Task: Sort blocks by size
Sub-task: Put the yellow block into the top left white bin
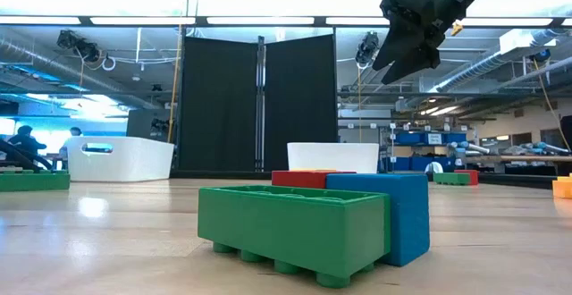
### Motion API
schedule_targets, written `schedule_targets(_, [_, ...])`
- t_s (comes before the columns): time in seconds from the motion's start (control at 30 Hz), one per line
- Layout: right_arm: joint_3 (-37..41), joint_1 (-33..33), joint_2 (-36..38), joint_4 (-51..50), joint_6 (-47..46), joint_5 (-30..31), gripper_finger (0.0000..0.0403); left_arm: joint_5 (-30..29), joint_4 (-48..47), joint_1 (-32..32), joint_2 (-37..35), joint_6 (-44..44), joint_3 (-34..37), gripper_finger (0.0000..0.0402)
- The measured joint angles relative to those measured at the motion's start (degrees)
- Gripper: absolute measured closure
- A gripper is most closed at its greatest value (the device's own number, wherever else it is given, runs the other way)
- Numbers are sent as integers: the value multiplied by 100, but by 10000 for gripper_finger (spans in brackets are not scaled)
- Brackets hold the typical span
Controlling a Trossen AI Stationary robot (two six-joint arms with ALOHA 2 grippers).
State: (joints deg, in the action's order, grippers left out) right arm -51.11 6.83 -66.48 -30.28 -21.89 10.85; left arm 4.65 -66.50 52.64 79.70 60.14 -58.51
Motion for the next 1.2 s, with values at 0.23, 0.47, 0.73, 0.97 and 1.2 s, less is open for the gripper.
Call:
schedule_targets(0.23, [0, -2, 0, 94, -234, -2, 118, -1382, -751, -13, 0, -13, -896, 158])
schedule_targets(0.47, [0, -14, 0, 68, -257, -57, 121, -3356, -230, -13, 6, -11, -1070, 158])
schedule_targets(0.73, [-2, -50, 0, -62, -595, -456, 122, -5112, 425, -562, 28, 58, -1068, 158])
schedule_targets(0.97, [-2, -54, 0, -339, -1140, -859, 129, -4948, 770, -1606, 28, 19, -1063, 158])
schedule_targets(1.2, [-2, -52, 0, -1364, -1971, -787, 141, -4744, 1489, -2466, 28, -1457, -1063, 158])
